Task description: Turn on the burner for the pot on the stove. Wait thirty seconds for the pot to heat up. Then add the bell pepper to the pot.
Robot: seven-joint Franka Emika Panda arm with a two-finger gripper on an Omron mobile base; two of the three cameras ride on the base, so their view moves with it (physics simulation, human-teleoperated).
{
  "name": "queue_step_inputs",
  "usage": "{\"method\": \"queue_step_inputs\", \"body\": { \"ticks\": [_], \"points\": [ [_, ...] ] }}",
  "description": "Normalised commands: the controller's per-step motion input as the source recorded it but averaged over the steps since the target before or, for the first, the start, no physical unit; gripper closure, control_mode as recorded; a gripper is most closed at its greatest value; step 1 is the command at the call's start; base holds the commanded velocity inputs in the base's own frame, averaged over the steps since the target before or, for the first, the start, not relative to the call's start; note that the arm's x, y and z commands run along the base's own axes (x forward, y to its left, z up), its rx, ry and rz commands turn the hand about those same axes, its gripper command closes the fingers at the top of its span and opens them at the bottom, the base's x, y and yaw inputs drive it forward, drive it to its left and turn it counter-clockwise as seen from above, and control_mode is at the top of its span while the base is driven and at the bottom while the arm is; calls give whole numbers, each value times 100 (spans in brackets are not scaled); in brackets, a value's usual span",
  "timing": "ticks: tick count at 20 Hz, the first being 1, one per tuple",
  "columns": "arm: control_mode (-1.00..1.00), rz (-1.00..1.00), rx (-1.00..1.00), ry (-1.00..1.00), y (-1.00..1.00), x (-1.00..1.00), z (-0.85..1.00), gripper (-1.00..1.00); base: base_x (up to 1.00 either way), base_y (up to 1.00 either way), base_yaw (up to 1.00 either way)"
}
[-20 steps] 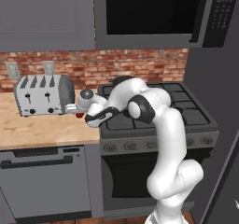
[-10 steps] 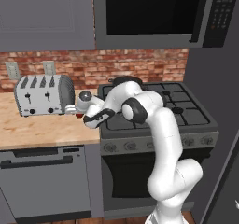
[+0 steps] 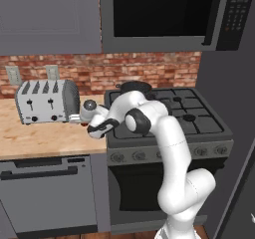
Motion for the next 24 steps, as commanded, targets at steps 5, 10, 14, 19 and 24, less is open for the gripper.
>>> {"method": "queue_step_inputs", "body": {
  "ticks": [5,10,14,19,24],
  "points": [
    [-100,0,0,0,6,14,-24,100,0,0,0],
    [-100,0,0,0,4,10,-23,100,0,0,0],
    [-100,0,0,0,0,-12,-7,100,0,0,0],
    [-100,-1,-2,-9,0,-26,6,100,0,0,0],
    [-100,-3,-6,-27,-31,-1,48,100,0,0,0]
  ]
}}
